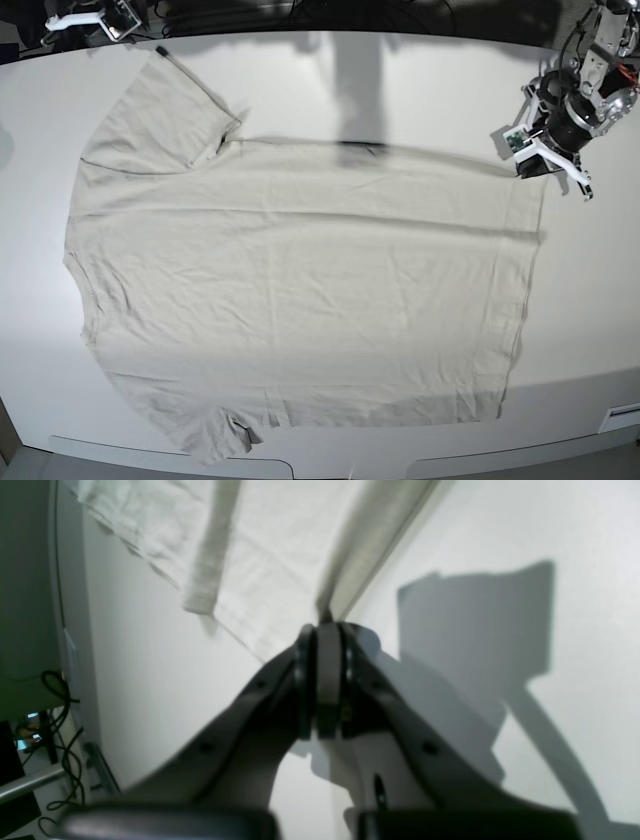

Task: Fold the T-shirt properly
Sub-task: 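Lower both grippers onto the shirt's shoulder edges near the collar, then pinch the shoulder edges with both grippers and lift slightly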

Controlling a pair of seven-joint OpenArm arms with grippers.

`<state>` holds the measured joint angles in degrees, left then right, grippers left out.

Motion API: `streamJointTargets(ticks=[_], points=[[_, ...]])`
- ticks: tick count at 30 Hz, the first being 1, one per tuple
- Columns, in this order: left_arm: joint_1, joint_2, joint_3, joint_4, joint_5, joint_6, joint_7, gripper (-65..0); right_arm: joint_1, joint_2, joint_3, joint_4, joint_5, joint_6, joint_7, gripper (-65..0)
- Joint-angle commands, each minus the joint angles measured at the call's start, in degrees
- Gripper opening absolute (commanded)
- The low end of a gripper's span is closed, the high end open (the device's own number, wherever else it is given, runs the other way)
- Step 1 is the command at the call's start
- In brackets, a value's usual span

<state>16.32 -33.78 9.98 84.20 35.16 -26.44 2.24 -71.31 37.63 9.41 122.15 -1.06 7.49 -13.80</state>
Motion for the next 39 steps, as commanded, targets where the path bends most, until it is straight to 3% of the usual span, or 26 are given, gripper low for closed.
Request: streamJointTargets(ticks=[1,5,8,10,17,25,30,39], points=[[0.96,-0.83,-0.07,-0.22,1.11,-2.80,2.40,-65.0,-0.74,0.33,0.37,1.07,-1.84,-0.94,0.92,-53.3],[2.80,-0.83,-0.07,-0.22,0.85,-2.78,2.40,-65.0,-0.74,0.35,0.37,1.27,-14.36,-0.94,0.90,-52.6],[4.42,-0.52,-0.07,-0.22,0.83,-2.78,2.40,-65.0,0.00,0.66,0.31,1.22,-20.98,-0.63,1.18,-42.9],[5.16,-0.35,-0.07,-0.22,0.83,-2.75,2.38,-65.0,0.98,1.53,0.31,1.09,-22.49,0.46,1.11,-40.7],[5.92,-0.37,-0.07,-0.20,0.81,-2.73,2.43,-65.0,7.10,7.37,0.31,-3.72,-22.77,1.79,1.64,-40.8],[5.90,-0.37,-0.07,-0.17,0.81,-2.69,2.40,-65.0,10.93,9.33,-0.59,-11.43,-23.02,1.79,4.22,-40.8],[5.90,-0.37,-0.07,-0.17,0.81,-2.56,2.43,-65.0,15.80,11.13,-6.54,-18.64,-27.52,1.70,5.07,-40.8],[5.92,-0.37,-0.07,-0.17,0.79,-2.32,2.47,-65.0,27.36,11.10,-19.52,-24.68,-27.50,1.53,2.16,-40.8]])
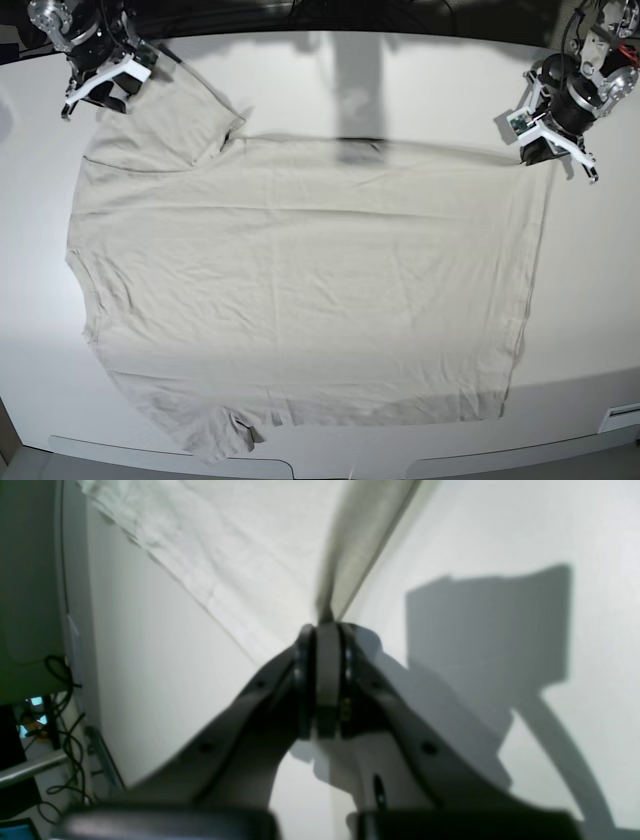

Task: Fold the T-shirt properly
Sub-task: 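Pinch the shoulder edges with both grippers and lift slightly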

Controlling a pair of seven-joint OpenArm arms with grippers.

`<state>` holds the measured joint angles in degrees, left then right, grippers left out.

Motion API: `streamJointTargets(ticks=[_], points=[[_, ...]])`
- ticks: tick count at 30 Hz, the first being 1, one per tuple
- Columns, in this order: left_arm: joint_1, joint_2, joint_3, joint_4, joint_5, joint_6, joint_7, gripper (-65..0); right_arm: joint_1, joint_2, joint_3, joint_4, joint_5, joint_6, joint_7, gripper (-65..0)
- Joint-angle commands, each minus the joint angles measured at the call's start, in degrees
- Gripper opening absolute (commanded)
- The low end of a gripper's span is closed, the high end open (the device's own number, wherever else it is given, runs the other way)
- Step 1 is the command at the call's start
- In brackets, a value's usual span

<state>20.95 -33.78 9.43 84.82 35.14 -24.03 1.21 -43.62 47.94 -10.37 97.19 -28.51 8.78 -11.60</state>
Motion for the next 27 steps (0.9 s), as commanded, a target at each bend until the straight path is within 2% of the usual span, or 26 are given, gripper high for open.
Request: streamJointTargets(ticks=[1,10,16,20,24,27], points=[[1.29,-0.37,0.48,-0.79,0.81,-4.72,3.54,-65.0,0.50,0.79,-0.55,-0.24,-0.04,0.24,-0.98,-40.8],[1.29,-0.37,0.48,-0.79,0.81,-4.72,3.50,-65.0,2.99,0.81,-1.33,-2.10,0.17,0.70,-1.86,-40.8],[1.29,-0.37,0.48,-0.79,0.68,-4.72,3.61,-65.0,4.42,0.79,-1.33,-2.47,0.28,6.23,-1.20,-40.8],[1.29,-0.37,0.48,-0.79,-1.25,-4.72,6.99,-65.0,7.54,0.81,-1.33,-4.11,4.92,8.15,-1.31,-40.8],[1.29,-0.37,0.48,-0.79,-1.20,-4.72,9.92,-65.0,9.55,0.81,-1.33,-5.62,5.38,12.87,-1.27,-40.8],[1.29,-0.37,0.48,-0.79,-1.09,-4.72,9.70,-65.0,9.64,0.81,-1.33,-5.62,5.42,14.05,-0.70,-40.8]])
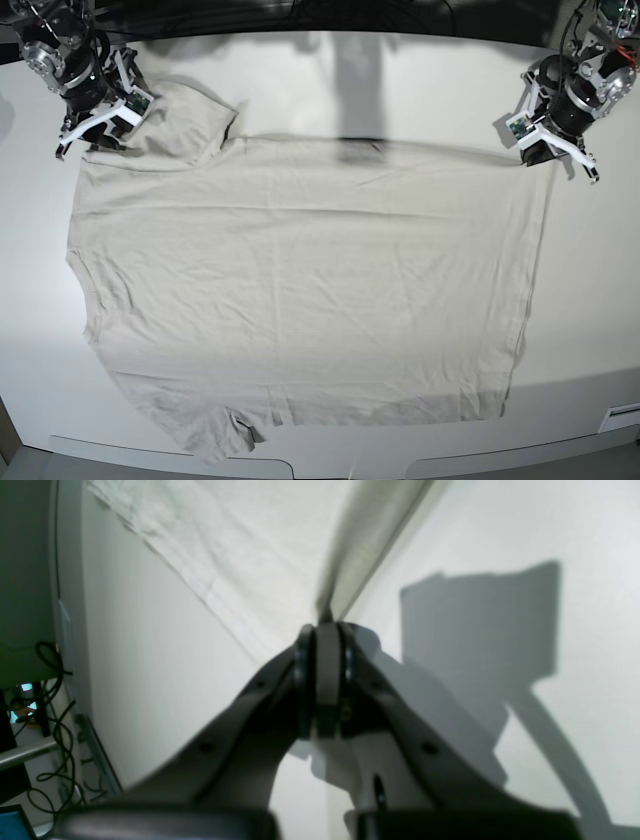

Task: Fold the T-shirt properly
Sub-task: 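Pinch the shoulder edges with both grippers and lift slightly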

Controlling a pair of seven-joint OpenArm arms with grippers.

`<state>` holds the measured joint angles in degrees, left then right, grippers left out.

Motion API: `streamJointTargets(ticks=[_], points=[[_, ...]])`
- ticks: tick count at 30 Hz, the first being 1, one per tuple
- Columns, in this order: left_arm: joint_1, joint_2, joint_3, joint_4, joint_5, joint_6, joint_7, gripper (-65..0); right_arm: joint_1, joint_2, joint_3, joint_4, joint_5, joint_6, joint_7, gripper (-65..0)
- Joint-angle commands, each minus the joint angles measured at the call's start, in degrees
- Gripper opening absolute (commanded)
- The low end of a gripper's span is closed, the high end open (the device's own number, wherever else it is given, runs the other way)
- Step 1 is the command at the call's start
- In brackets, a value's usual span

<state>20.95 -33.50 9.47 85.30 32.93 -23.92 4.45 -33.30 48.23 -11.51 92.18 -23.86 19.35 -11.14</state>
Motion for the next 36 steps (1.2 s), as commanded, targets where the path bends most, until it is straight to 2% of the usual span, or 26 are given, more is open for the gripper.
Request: streamJointTargets(ticks=[1,3,6,9,13,17,22,27,32,36], points=[[1.29,-0.66,0.44,-1.27,1.11,-4.83,6.25,-65.0,-0.68,0.52,-0.20,-0.61,0.76,3.48,-0.94,-40.9],[1.29,-0.66,0.44,-1.27,1.07,-4.83,6.16,-65.0,-0.68,0.52,-0.20,-0.61,1.70,3.43,-0.72,-44.5],[1.29,-0.66,0.44,-1.27,1.03,-4.83,6.12,-65.0,-0.66,0.50,-0.20,-0.59,5.57,3.34,-0.70,-57.6],[1.29,-0.66,0.44,-1.27,-1.29,-4.83,5.97,-65.0,-0.63,0.50,-0.20,-0.59,7.65,3.23,-0.72,-65.0],[1.29,-0.66,0.44,-1.27,-5.60,-4.85,5.99,-65.0,-0.70,0.48,-0.20,-0.52,7.63,1.57,-0.52,-65.0],[1.29,-0.66,0.44,-1.25,-9.84,-4.81,5.99,-65.0,-1.42,0.52,-0.20,0.55,8.28,1.29,-0.39,-65.0],[1.42,-0.68,0.42,-1.25,-14.10,-4.83,6.08,-65.0,-5.53,1.49,0.07,5.51,9.29,-4.68,-0.72,-65.0],[3.69,-0.68,0.31,0.00,-16.98,-4.59,6.29,-65.0,-11.96,1.38,4.35,9.79,9.33,-6.14,-1.11,-65.0],[9.73,-0.68,0.33,4.09,-16.94,6.16,6.25,-65.0,-20.04,0.81,11.78,13.31,12.20,-7.85,0.04,-65.0],[14.29,-0.68,0.31,8.02,-16.92,11.26,6.25,-65.0,-26.16,0.74,15.30,15.19,12.76,-9.16,1.33,-65.0]])
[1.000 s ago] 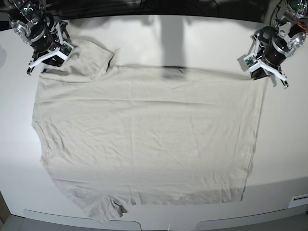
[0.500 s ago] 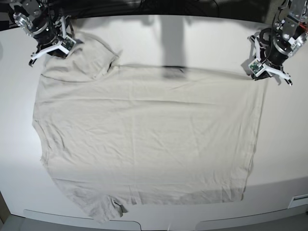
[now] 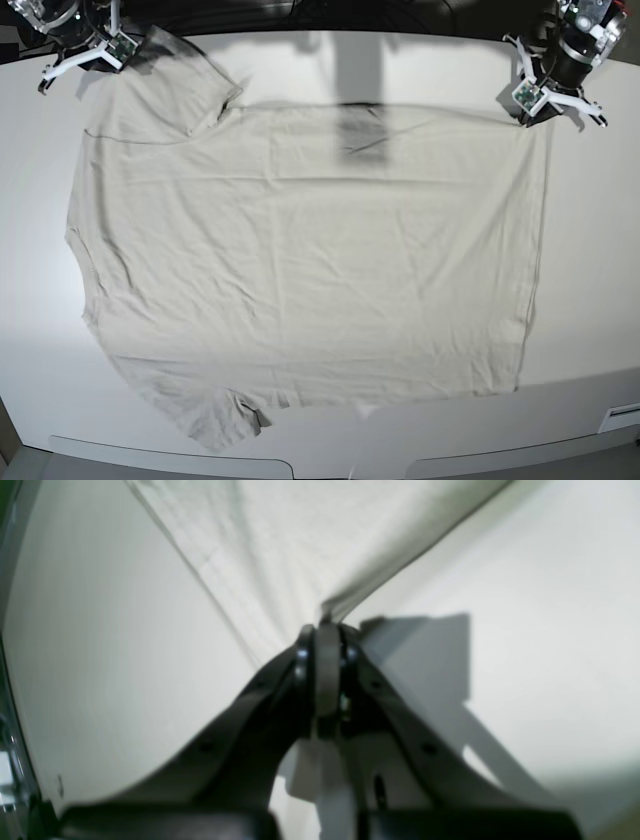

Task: Fold the T-shirt properly
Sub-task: 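Pinch the shoulder edges with both grippers and lift slightly, then pull the shoulder edges toward the hem with both grippers, folding the collar side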

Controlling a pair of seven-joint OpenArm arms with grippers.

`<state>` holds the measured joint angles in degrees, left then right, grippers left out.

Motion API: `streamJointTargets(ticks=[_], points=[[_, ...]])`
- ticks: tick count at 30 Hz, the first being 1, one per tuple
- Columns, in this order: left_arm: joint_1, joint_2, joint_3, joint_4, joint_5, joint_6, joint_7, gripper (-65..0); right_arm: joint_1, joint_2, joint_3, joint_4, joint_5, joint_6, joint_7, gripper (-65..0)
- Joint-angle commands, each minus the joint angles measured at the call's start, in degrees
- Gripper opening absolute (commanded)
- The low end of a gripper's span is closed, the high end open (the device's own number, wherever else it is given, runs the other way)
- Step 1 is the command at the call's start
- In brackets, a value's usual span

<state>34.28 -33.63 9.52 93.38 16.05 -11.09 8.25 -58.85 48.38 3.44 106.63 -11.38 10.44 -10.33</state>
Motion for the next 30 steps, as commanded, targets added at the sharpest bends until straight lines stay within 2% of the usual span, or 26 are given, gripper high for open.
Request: streamJointTargets(ticks=[1,5,11,17,24,30], points=[[1.99,-0.52,0.26,0.94,-0.04,-0.24,2.45,-65.0,-1.90,0.31,0.87,1.09,0.24,-1.40,0.52,-65.0],[6.01,-0.55,0.24,5.18,0.09,4.44,2.51,-65.0,-5.62,-3.08,3.96,2.78,-0.39,-2.71,1.62,-65.0],[9.86,-0.52,-1.86,9.42,0.37,4.48,3.08,-65.0,-8.83,-8.66,8.22,4.59,-1.92,-2.64,5.42,-65.0],[14.56,-0.52,-8.39,13.40,0.33,4.48,4.13,-65.0,-10.60,-9.03,8.92,6.97,-1.88,-1.77,5.33,-65.0],[20.98,-0.52,-13.49,16.06,0.37,4.48,3.21,-65.0,-16.15,-9.18,8.94,10.99,-1.97,-3.02,4.94,-65.0],[21.73,-0.52,-15.30,16.26,0.39,4.52,1.44,-65.0,-16.15,-12.83,8.98,13.84,-6.67,-4.11,4.94,-65.0]])
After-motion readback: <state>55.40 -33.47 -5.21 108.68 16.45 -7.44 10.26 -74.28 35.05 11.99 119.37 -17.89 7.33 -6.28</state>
